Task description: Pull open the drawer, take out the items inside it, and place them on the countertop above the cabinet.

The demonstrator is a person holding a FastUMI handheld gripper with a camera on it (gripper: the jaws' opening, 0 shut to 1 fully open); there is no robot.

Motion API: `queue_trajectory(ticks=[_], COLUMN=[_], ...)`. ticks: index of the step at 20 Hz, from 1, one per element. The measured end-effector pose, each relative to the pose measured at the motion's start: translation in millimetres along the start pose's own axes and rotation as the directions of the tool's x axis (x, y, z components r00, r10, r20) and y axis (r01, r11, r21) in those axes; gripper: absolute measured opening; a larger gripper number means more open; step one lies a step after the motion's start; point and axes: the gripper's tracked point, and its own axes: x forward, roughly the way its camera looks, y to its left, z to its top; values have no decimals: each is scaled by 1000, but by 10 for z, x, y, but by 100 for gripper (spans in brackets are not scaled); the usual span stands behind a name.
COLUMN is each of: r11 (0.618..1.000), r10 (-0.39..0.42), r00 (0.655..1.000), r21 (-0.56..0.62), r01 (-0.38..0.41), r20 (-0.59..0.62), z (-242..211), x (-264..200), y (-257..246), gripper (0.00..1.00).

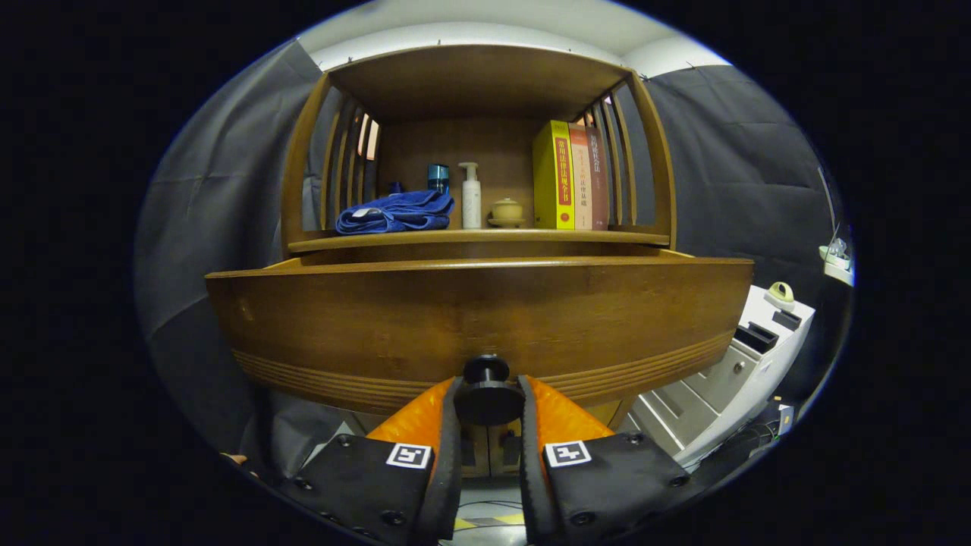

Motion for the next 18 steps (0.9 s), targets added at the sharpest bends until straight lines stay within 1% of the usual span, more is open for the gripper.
queue_trajectory(ticks=[3,4,8,11,13,14,16,18], r11=[1000,1000,1000,999,999,998,999,999], r10=[6,6,5,2,-8,-8,-1,25], r00=[1000,1000,999,998,994,995,998,999], r21=[19,25,15,34,46,55,44,37], r01=[-6,-6,-5,0,13,14,4,-23], r20=[-27,-22,-36,-68,-107,-98,-65,-42], z=[-108,-83,-183,-189,-166,-64,253,555], x=[-157,-192,-423,-440,-464,-477,-526,-552], y=[0,-11,-25,-13,-34,-30,-41,-59], gripper=[42,41,42,41,48,53,66,79])
